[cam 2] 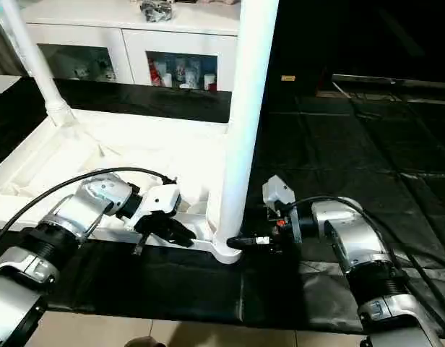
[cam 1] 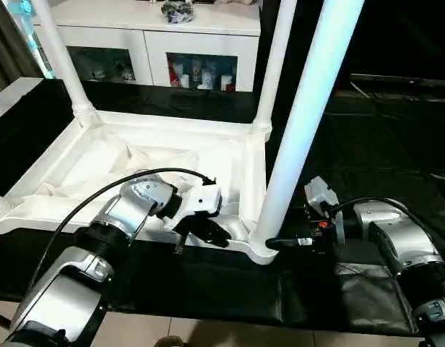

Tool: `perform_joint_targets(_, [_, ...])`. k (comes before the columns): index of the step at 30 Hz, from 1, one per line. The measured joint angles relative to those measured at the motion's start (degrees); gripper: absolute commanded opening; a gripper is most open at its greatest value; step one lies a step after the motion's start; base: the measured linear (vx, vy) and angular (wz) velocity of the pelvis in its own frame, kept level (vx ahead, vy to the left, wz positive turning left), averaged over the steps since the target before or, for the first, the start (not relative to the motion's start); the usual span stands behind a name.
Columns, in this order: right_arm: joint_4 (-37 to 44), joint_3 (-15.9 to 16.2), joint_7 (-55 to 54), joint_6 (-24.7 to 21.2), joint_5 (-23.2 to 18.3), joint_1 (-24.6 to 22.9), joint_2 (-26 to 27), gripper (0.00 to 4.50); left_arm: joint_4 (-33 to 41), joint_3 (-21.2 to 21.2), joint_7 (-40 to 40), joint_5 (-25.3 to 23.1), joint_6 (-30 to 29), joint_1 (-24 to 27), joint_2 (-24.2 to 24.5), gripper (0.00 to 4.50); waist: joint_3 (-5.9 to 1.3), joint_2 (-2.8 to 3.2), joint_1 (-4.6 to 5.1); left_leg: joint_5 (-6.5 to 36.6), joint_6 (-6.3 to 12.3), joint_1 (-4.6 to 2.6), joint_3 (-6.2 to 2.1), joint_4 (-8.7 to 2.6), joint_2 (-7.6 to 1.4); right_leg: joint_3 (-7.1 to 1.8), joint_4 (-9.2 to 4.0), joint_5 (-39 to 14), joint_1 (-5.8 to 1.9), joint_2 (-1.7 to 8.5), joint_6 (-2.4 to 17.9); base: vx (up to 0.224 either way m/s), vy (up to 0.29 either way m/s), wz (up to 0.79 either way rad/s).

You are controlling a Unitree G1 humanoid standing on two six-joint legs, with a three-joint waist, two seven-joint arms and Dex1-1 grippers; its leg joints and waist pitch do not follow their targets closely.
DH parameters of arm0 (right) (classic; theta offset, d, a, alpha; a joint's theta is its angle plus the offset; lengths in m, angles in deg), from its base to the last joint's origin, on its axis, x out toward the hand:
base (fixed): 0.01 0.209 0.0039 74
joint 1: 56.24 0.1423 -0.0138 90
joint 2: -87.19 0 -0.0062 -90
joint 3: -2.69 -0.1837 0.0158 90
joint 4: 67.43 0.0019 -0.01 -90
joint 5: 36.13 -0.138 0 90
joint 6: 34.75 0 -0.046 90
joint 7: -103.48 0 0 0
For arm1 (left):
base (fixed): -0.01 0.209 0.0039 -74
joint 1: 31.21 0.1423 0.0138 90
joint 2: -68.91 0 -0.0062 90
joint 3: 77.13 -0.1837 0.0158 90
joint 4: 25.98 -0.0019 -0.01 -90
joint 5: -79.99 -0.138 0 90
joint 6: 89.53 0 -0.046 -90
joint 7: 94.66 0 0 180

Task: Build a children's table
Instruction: Rotate leg to tighten

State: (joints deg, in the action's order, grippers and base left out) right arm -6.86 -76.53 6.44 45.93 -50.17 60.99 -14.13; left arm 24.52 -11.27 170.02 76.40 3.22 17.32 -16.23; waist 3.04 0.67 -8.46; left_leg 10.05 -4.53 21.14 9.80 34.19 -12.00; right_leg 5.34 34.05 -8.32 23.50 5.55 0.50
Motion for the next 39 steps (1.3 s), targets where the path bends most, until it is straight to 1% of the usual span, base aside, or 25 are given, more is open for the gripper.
perform_joint_targets(1, [-0.13, 0.06, 0.1, 0.0, 0.0, 0.01, 0.07, 2.55, 0.01, 0.0, 0.04, 0.0, 0.0, 0.01, 0.02, 0.0, 0.0, 0.0, 0.02, 0.0, 0.0, 0.0, 0.0, 0.0, 0.0, 0.0, 0.0, 0.0, 0.0, 0.0, 0.0, 0.0, 0.0, 0.0])
perform_joint_targets(6, [-0.59, 0.19, 0.86, -0.05, 0.01, 0.34, 0.33, 2.13, 0.72, -0.01, 0.08, -0.01, -0.12, 0.29, 0.25, 0.0, 0.0, 0.0, 0.08, 0.0, 0.0, -0.01, 0.0, 0.0, -0.01, 0.0, 0.02, -0.01, -0.01, 0.0, -0.01, 0.0, 0.0, 0.0])
perform_joint_targets(10, [-0.67, 0.18, 0.98, -0.16, 0.01, 0.45, 0.59, 2.01, 1.14, -0.07, 0.19, 0.0, -0.33, 0.39, 0.49, 0.0, 0.0, 0.0, 0.17, 0.0, 0.0, -0.03, -0.01, -0.01, -0.01, 0.0, 0.02, -0.09, -0.01, -0.01, -0.14, 0.0, 0.0, 0.0])
perform_joint_targets(18, [-0.21, -0.03, 1.15, -1.14, -0.15, 0.21, 0.82, 1.98, 1.83, -0.1, 0.59, 0.01, -1.66, 0.46, 0.46, 0.0, 0.0, 0.0, 0.24, 0.0, 0.0, -0.08, -0.03, -0.01, -0.02, 0.0, 0.02, -0.09, -0.05, -0.02, -0.15, 0.0, 0.0, 0.0])
perform_joint_targets(23, [2.83, -1.79, -1.05, -2.72, -1.46, -3.18, 1.26, 1.98, 1.79, 0.48, -0.52, 0.01, -4.7, 0.45, -0.5, 0.0, -0.03, 0.06, -0.04, 0.0, 0.0, -0.13, -0.02, -0.03, -0.01, -0.03, -0.01, -0.12, -0.17, -0.01, -0.15, 0.0, 0.0, 0.0])
perform_joint_targets(24, [3.95, -2.88, -4.09, -3.84, -1.42, -4.17, 1.76, 1.98, 0.67, 1.47, -2.81, -0.03, -6.1, 0.41, -1.61, 0.0, -0.06, 0.12, -0.08, 0.0, 0.0, -0.17, -0.01, -0.04, 0.01, -0.07, -0.01, -0.14, -0.27, 0.0, -0.19, 0.0, 0.0, 0.0])
perform_joint_targets(26, [4.54, -4.77, -10.28, -5.41, -1.04, -4.76, 3.43, 1.98, -1.06, 3.13, -7.66, -0.36, -8.05, -0.03, -3.05, 0.0, -0.06, 0.12, 0.2, 0.0, 0.0, -0.33, -0.04, -0.04, 0.02, -0.1, 0.0, -0.16, -0.4, -0.01, -0.22, 0.0, 0.0, 0.0])
perform_joint_targets(27, [4.56, -6.34, -15.92, -5.84, -0.25, -4.79, 5.58, 1.98, -2.77, 4.34, -11.81, -0.64, -9.73, -0.7, -4.28, 0.0, -0.06, 0.12, 0.58, 0.01, -0.01, -0.51, -0.11, -0.06, 0.03, -0.09, -0.03, -0.18, -0.48, -0.01, -0.25, 0.0, 0.0, 0.0])
perform_joint_targets(29, [4.5, -8.23, -23.49, -6.28, 0.87, -4.64, 8.57, 1.98, -4.67, 5.42, -16.86, -1.12, -11.85, -1.79, -5.91, 0.0, -0.03, 0.25, 1.56, 0.01, -0.01, -0.66, -0.24, -0.08, 0.08, 0.13, -0.3, -0.2, -0.56, 0.04, -0.28, -0.025, 0.004, -0.05])
perform_joint_targets(30, [3.79, -9.51, -29.62, -6.55, 1.74, -4.05, 11.3, 1.97, -5.7, 6.58, -20.91, -1.2, -13.49, -2.13, -7.34, 0.0, -0.06, 0.38, 2.3, 0.01, -0.01, -0.69, -0.36, -0.12, 0.09, 0.43, -0.74, -0.2, -0.69, 0.02, -0.29, -0.071, 0.025, -0.18])
perform_joint_targets(31, [2.08, -10.85, -35.32, -6.83, 2.59, -2.63, 14.16, 1.97, -7.08, 8.06, -24.9, -1.2, -14.94, -2.57, -8.92, 0.0, -0.08, 0.59, 3.27, 0.01, -0.01, -0.7, -0.55, -0.16, 0.09, 0.83, -1.2, -0.2, -0.85, 0.06, -0.29, 0.0, 0.0, 0.0])
perform_joint_targets(32, [0.75, -11.7, -40.45, -6.97, 3.35, -1.17, 16.12, 1.95, -8.26, 8.66, -28.41, -1.26, -16.21, -3.57, -10.27, 0.0, -0.04, 0.8, 4.07, 0.01, -0.01, -0.6, -0.85, -0.12, 0.09, 1.5, -1.65, -0.2, -0.89, 0.27, -0.29, -0.046, 0.051, -0.22])
perform_joint_targets(33, [-0.59, -12.14, -44.76, -7.45, 3.92, 0.46, 17.23, 1.95, -8.96, 9.24, -31.69, -1.21, -17.44, -4.13, -11.9, 0.0, 0.14, 1.45, 5.36, 0.03, 0.01, -0.52, -1.67, -0.21, 0.01, 3.13, -2.8, -0.2, -1.46, 0.74, -0.29, 0.0, 0.0, 0.0])
perform_joint_targets(34, [-1.75, -12.43, -47.6, -7.37, 4.5, 1.43, 18.06, 1.95, -9.63, 10.06, -34.13, -0.93, -17.86, -4.18, -13.12, 0.0, 0.22, 1.81, 6.03, 0.04, 0.02, -0.54, -1.99, -0.37, -0.11, 3.88, -3.52, -0.21, -1.86, 0.84, -0.29, -0.044, 0.07, -0.25])
perform_joint_targets(35, [-3.1, -12.58, -50.53, -7.34, 5.21, 2.84, 19.0, 1.95, -10.39, 10.84, -36.64, -0.58, -18.13, -4.4, -14.29, 0.0, 0.34, 1.99, 6.5, 0.05, 0.02, -0.34, -2.3, -0.43, -0.12, 3.88, -2.82, -0.59, -2.0, 0.86, -0.32, -0.07, 0.041, -0.14])
perform_joint_targets(36, [-4.71, -12.74, -53.57, -7.03, 5.74, 4.15, 19.61, 1.95, -11.33, 11.48, -39.59, -0.52, -18.53, -4.85, -15.87, 0.0, 0.49, 1.43, 6.86, 0.05, 0.02, -0.77, -1.97, -0.32, 0.25, 2.62, -1.13, -1.44, -1.62, 0.9, 0.08, -0.07, 0.041, -0.14])
perform_joint_targets(37, [-5.93, -12.77, -55.83, -6.74, 6.13, 5.1, 20.2, 1.95, -12.08, 12.2, -41.68, -0.44, -18.74, -5.13, -16.79, 0.0, 0.78, 0.9, 6.91, 0.06, -0.01, -1.51, -1.59, -0.3, 0.59, 1.6, -0.74, -1.29, -1.52, 0.86, 0.03, 0.0, 0.0, 0.0])
perform_joint_targets(38, [-7.76, -13.08, -58.19, -6.26, 6.31, 6.34, 21.05, 1.95, -12.99, 13.01, -44.04, -0.42, -18.75, -5.4, -17.74, 0.0, 0.9, 0.66, 6.96, 0.38, -0.29, -2.17, -1.53, -0.36, 1.0, 1.61, -0.73, -1.15, -1.24, 0.92, -0.18, 0.0, 0.0, 0.0])
perform_joint_targets(39, [-9.21, -13.29, -60.49, -6.07, 6.77, 7.88, 21.82, 1.95, -13.36, 13.71, -46.2, -0.42, -18.74, -5.71, -18.47, 0.0, 1.15, 0.77, 7.0, 2.25, 0.09, -2.12, -1.36, 1.05, 0.91, 3.69, -1.62, -1.14, -1.19, 1.31, -0.19, 0.0, 0.0, 0.0])
